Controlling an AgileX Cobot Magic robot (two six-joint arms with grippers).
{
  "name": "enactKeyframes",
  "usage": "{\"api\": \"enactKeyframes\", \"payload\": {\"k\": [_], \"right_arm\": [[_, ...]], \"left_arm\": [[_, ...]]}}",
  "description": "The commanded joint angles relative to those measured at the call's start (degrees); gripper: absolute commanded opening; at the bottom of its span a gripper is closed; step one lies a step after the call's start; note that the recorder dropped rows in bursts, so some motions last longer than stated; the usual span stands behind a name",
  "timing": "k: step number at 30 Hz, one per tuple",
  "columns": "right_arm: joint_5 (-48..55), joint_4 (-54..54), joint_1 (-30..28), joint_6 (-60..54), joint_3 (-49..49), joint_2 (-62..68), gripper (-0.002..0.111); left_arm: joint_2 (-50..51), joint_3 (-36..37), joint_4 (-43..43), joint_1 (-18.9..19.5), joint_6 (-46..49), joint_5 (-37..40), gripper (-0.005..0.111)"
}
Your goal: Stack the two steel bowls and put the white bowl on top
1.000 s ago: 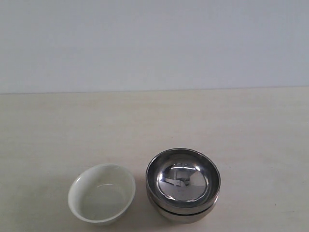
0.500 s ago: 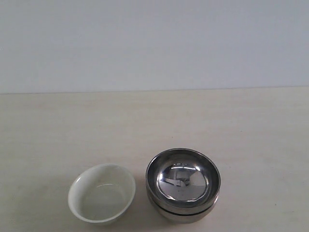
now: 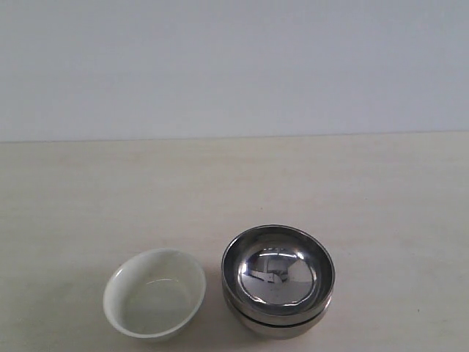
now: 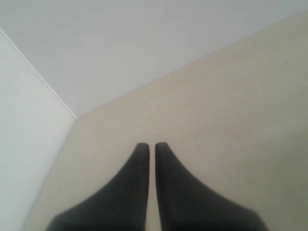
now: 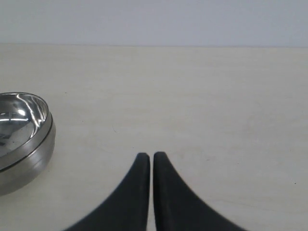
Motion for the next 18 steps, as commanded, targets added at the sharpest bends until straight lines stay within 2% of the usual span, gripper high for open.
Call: {"api": "enactKeyframes", "payload": {"k": [1, 5, 10, 18], "right_arm": [[-0.23, 0.07, -0.15, 0.29, -0.03, -0.3, 0.0], [-0.23, 0.07, -0.15, 0.29, -0.03, -0.3, 0.0], [-0.23, 0.07, -0.15, 0.29, -0.03, -0.3, 0.0], [-0.23, 0.07, -0.15, 0.29, -0.03, -0.3, 0.0]], "left_arm": [[-0.17, 0.23, -0.03, 0.16, -0.68, -9.55, 0.004], [-0.17, 0.23, -8.56, 0.16, -8.63, -19.68, 0.004], [-0.17, 0.23, -8.66, 0.16, -11.41, -29.47, 0.004], [-0.17, 0.23, -8.37, 0.16, -27.27, -47.11, 0.004]]}}
